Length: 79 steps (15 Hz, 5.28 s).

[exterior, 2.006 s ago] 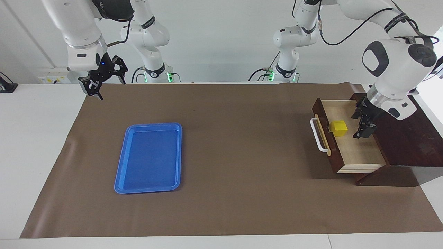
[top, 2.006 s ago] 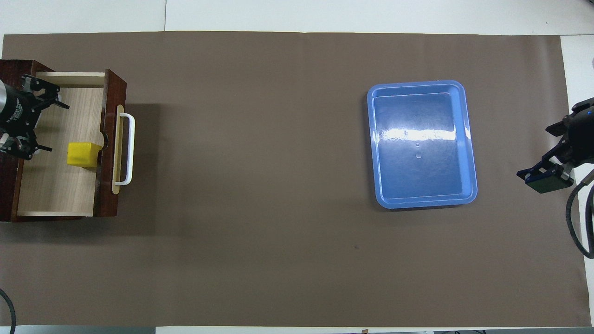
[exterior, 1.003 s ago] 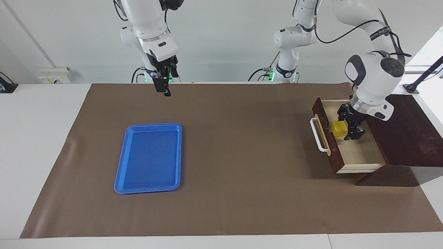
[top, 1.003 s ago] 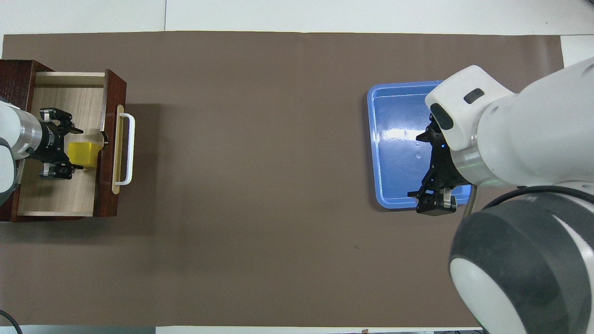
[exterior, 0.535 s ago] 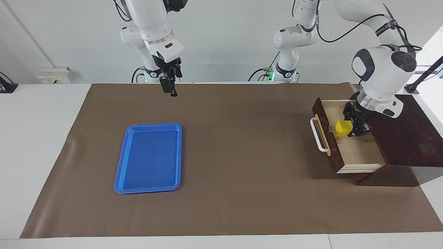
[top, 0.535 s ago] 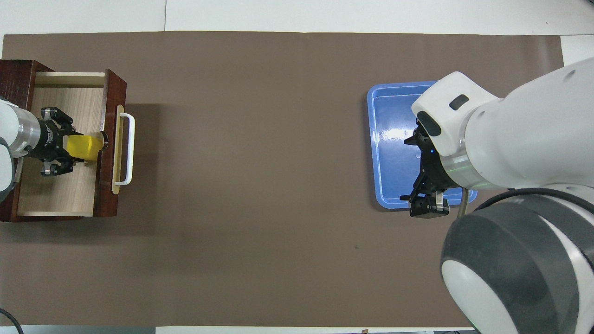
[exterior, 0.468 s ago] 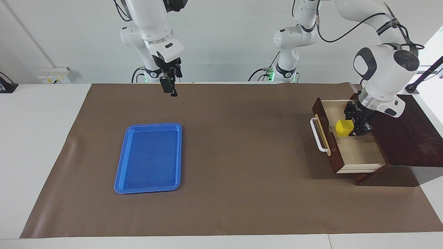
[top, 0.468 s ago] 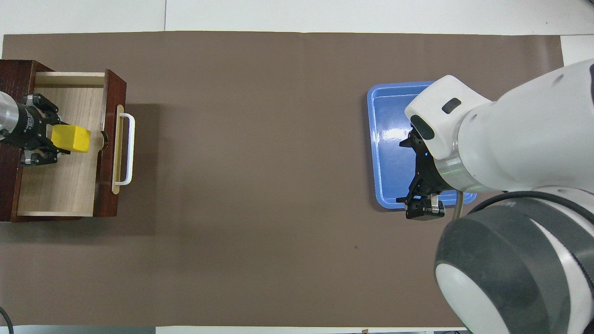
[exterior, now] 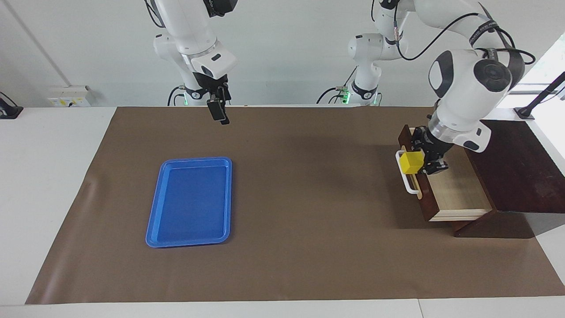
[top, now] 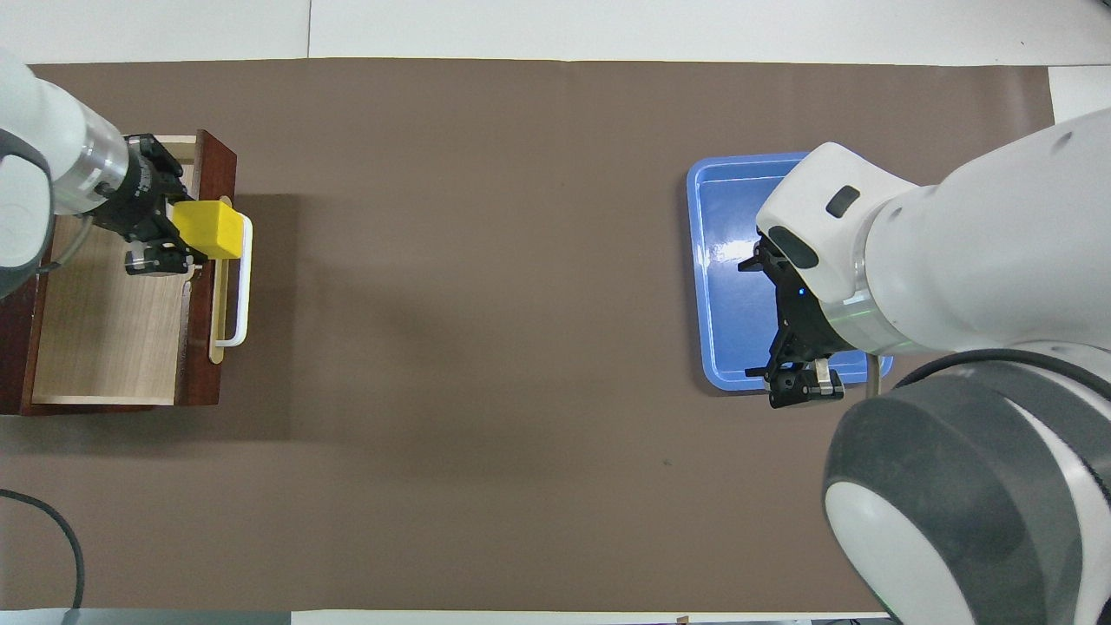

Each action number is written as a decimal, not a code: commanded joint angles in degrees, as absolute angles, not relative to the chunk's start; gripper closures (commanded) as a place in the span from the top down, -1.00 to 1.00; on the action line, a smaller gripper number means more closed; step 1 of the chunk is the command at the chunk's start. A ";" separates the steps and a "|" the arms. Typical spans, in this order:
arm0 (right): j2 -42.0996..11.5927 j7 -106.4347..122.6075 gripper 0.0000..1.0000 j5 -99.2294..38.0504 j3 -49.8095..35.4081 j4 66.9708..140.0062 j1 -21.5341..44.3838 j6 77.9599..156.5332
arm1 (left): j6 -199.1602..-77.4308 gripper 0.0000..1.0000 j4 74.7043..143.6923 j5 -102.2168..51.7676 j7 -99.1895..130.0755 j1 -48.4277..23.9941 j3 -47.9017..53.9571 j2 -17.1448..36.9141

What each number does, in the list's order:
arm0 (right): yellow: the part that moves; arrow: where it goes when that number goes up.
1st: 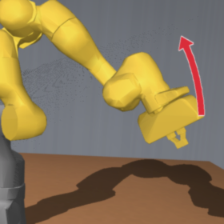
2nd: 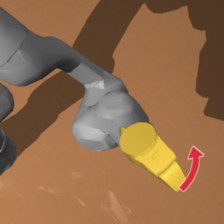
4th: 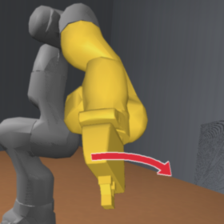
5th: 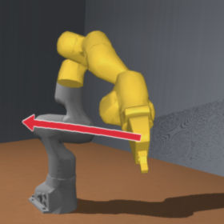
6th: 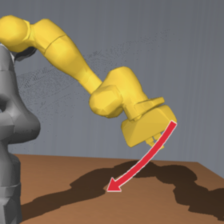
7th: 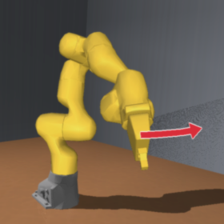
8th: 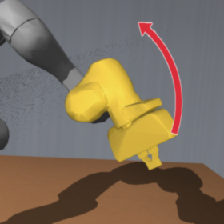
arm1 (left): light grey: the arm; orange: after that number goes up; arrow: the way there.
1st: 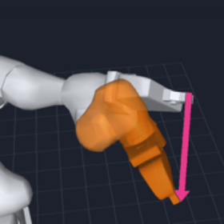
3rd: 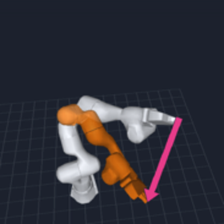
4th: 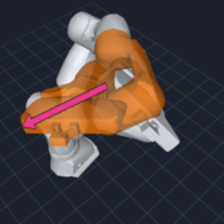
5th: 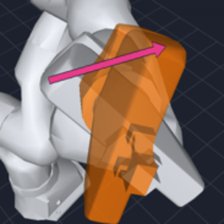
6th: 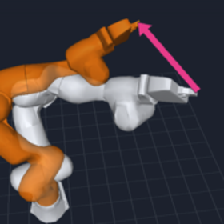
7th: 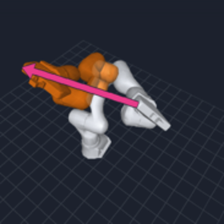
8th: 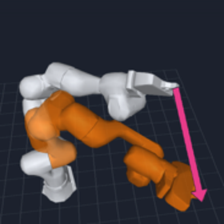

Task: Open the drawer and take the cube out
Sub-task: 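Lift the yellow cube out with the left gripper toward the right gripper, then grasp the yellow cube with the right gripper from the left gripper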

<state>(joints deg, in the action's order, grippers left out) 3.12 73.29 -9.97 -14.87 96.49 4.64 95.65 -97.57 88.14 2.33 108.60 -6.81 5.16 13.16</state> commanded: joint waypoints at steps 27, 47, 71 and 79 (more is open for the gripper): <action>-5.53 82.01 1.00 -25.05 -15.21 99.84 11.87 107.40 | -104.33 -1.00 96.86 -1.32 135.61 -33.66 4.48 8.70; -12.22 73.74 1.00 -25.40 -15.21 94.48 17.05 115.75 | -104.41 -1.00 96.86 -1.41 135.70 -33.40 4.48 8.70; -12.92 71.98 -1.00 -24.26 -15.21 98.09 19.51 119.62 | -104.06 -1.00 96.86 -1.41 135.18 -33.13 4.48 8.70; -12.83 69.17 -1.00 -21.45 -15.29 97.38 19.51 118.65 | -103.97 -1.00 96.68 -1.32 135.09 -33.05 4.31 8.44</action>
